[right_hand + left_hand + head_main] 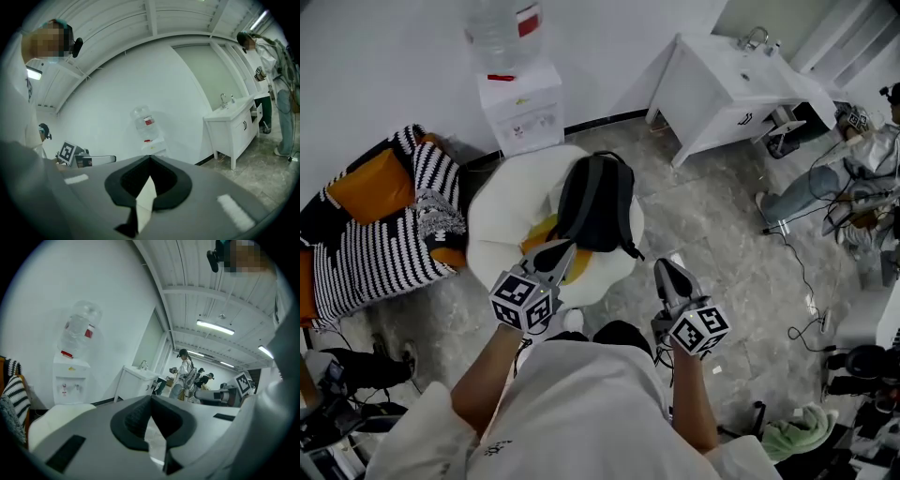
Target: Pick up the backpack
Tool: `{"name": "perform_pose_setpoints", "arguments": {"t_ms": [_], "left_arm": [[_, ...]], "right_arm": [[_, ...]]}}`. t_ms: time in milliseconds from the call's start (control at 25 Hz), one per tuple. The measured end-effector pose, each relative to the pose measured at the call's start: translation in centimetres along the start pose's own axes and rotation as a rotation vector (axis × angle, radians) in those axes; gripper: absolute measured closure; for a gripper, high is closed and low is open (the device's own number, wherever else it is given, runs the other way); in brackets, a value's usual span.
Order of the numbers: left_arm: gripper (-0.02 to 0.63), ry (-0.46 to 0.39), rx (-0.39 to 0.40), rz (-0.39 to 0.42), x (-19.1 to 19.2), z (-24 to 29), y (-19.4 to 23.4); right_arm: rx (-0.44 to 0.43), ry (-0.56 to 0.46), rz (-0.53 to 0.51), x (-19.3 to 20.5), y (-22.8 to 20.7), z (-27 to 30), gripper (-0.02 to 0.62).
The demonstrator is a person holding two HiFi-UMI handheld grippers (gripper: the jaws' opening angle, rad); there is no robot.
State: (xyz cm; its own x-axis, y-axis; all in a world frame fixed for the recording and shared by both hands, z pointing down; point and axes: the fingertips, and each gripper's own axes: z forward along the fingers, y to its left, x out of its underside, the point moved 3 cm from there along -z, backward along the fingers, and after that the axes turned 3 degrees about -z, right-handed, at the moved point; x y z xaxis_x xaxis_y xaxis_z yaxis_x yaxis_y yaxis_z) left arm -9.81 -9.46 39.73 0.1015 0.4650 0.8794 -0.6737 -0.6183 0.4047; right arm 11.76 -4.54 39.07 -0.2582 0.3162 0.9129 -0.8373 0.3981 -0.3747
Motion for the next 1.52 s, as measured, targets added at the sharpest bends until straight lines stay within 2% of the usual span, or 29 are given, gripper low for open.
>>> {"name": "perform_pose_setpoints", "arguments": {"t_ms": [400,720,880,1080,1240,1360,1520], "left_arm": [[0.607,0.02,0.039,-0.022,0.2,1.5,1.0],[0.607,0.063,-0.032,0.0,0.4,6.4,2.5],[0.607,0.075,-0.099,-0.006,0.4,9.8,4.2],[0.607,0.114,-0.194,-0.001,1.0,14.2,6.9],[0.607,0.133,-0.207,-0.02,2.2,17.3,8.3],[0.607,0.138,-0.209,-0.064,3.0,18.9,9.7],[0.607,0.148,-0.256,-0.073,4.1,21.1,12.7]], "right_arm": [[-0.022,0.027,-0.003,-0.4,-1.1,2.7,0.592],[-0.106,0.086,-0.007,-1.3,-5.9,7.0,0.594],[-0.173,0.131,-0.01,-1.3,-8.8,10.2,0.592],[-0.214,0.222,-0.019,1.1,-13.4,14.6,0.592],[-0.229,0.275,-0.01,2.8,-16.8,17.4,0.593],[-0.238,0.301,-0.017,4.0,-18.7,19.4,0.594],[-0.237,0.329,-0.016,6.1,-21.4,21.9,0.594]]}}
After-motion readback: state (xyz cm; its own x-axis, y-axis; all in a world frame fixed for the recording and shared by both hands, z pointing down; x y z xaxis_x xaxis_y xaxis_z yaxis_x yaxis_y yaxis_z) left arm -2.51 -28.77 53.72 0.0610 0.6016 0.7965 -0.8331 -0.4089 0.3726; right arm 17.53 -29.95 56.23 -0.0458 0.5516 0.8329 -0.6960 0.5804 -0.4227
